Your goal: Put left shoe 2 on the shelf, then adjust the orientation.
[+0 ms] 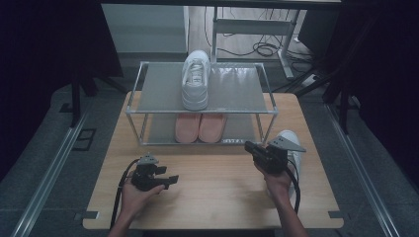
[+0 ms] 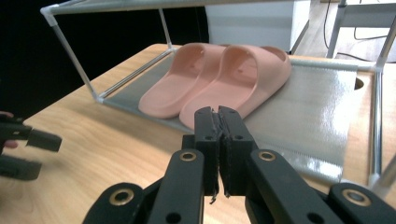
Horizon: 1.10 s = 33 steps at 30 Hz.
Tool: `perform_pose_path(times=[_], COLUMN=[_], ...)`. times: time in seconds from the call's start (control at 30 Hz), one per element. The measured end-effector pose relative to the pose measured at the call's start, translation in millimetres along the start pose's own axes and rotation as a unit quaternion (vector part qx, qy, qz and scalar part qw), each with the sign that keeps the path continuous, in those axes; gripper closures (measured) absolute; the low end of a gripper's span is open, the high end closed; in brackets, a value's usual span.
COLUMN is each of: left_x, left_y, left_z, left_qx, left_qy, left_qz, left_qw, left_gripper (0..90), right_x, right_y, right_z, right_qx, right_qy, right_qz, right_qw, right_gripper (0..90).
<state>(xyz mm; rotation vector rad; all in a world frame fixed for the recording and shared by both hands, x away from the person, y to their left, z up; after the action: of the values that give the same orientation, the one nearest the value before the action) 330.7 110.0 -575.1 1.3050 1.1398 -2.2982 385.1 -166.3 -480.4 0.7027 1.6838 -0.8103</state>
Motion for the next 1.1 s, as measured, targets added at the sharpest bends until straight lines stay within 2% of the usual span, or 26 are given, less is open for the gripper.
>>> perform_pose_path(times=[0.17,0.43,0.6,0.73,1.1], left_x=[0.0,0.5,-1.2,-0.8,-2.4], left_y=[0.4,0.0,-0.5,0.0,-3.2], left_z=[1.0,1.7,3.2,1.8,0.6], left_qx=[0.001,0.001,0.003,0.002,0.002], left_qy=[0.000,0.001,0.002,0.001,0.000], left_qz=[0.000,-0.002,0.002,0.000,0.005], left_qw=[1.0000,1.0000,1.0000,1.0000,1.0000], left_gripper=[33.3,33.3,33.3,33.3,33.3], right_x=[6.0,21.2,26.8,29.4,34.5], right_y=[-14.2,-43.3,-59.2,-62.7,-65.1], right_z=[-0.4,1.7,8.5,12.3,11.2], right_qx=[0.001,0.005,0.016,0.021,0.016], right_qy=[-0.001,-0.015,-0.011,-0.007,-0.005], right_qz=[-0.004,-0.018,-0.019,-0.020,-0.030], right_qw=[1.0000,0.9997,0.9996,0.9996,0.9994], right_gripper=[86.3,88.2,88.4,88.9,89.4])
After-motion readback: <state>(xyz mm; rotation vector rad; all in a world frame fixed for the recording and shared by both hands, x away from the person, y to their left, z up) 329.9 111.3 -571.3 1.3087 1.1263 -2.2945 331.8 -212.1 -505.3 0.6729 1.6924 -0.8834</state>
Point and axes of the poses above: each handheld gripper's, and its own axes: y roughly forward along the jaws, x roughly out of its underside, z roughly to its right, the point moved 10 cm from there along y, roughly forward along the jaws, and after that the axes turned 12 degrees about z, right-handed, at the moved point
